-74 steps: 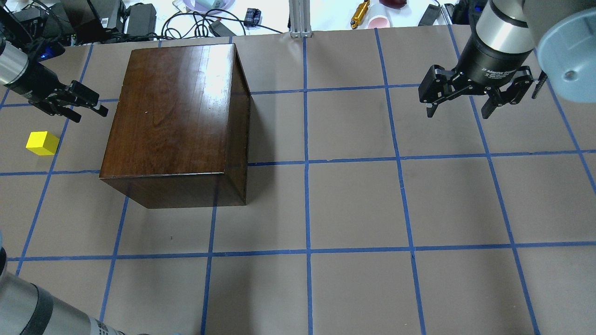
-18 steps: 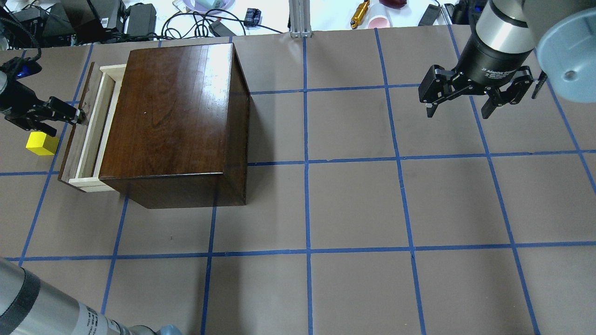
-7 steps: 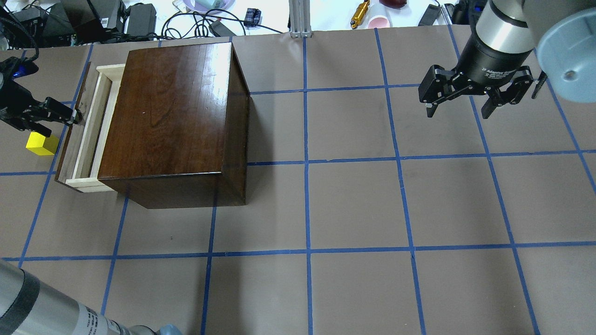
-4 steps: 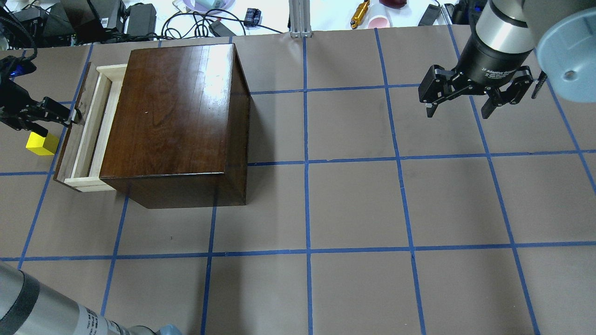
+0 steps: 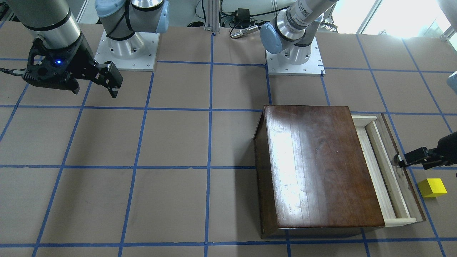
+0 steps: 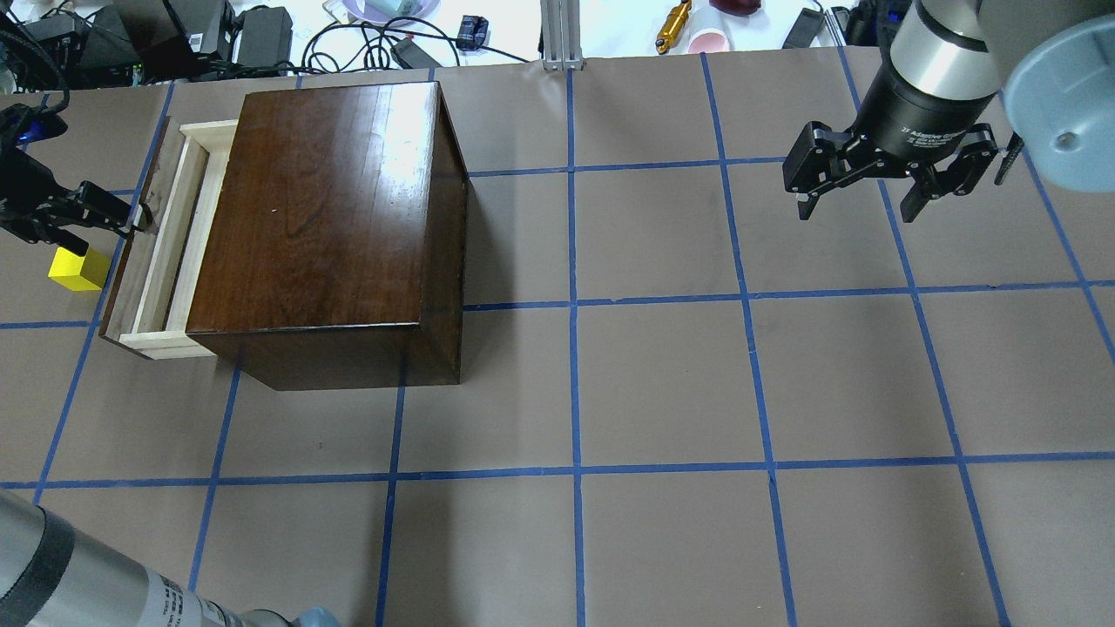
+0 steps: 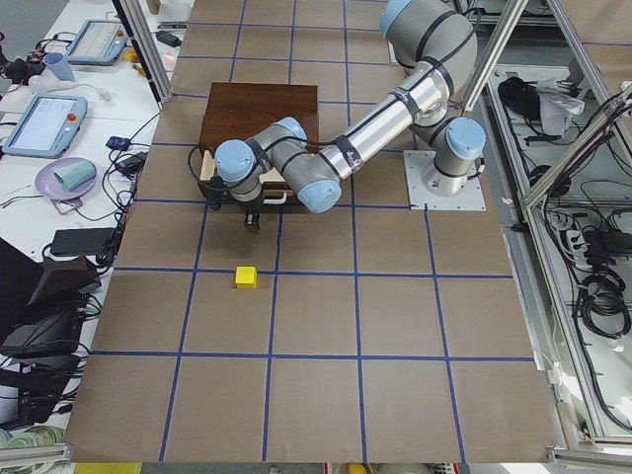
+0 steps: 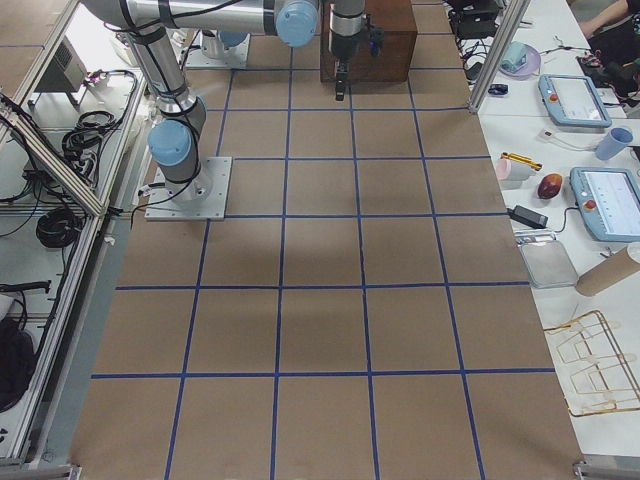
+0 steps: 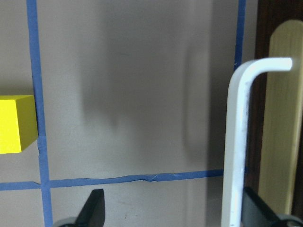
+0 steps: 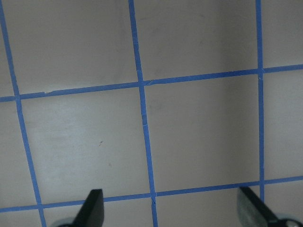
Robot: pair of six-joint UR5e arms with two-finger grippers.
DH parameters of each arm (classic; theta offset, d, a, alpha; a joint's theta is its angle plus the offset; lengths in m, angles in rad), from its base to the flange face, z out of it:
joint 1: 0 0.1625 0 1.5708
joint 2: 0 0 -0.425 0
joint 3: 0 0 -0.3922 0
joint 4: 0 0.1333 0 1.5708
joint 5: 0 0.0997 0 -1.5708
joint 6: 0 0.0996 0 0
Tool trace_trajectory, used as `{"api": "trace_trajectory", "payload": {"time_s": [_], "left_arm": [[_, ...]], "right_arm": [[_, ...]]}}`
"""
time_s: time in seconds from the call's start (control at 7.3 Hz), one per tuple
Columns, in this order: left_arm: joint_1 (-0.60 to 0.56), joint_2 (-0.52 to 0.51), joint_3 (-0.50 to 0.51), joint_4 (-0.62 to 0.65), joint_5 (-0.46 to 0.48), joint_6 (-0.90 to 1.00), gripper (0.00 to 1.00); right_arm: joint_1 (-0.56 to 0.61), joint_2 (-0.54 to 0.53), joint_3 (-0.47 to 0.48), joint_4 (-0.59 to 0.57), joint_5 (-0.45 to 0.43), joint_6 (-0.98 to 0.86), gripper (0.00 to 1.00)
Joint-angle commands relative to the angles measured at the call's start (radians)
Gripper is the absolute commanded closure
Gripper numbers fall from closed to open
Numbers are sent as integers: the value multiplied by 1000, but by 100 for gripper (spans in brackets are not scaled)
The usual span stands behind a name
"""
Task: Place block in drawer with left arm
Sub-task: 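Release the handle and raise the left gripper off the drawer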
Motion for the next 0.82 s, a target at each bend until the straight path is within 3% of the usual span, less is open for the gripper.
{"api": "trace_trajectory", "payload": {"time_s": [0.0,0.27,0.69], "left_arm": [[0,2,30,-14,2,-3,2],[0,-13,106,-76,23,-3,0],[3,-62,154,-38,76,13,0]], "right_arm": [[0,0,0,0,0,0,0],[0,0,0,0,0,0,0],[0,0,0,0,-2,0,0]]}}
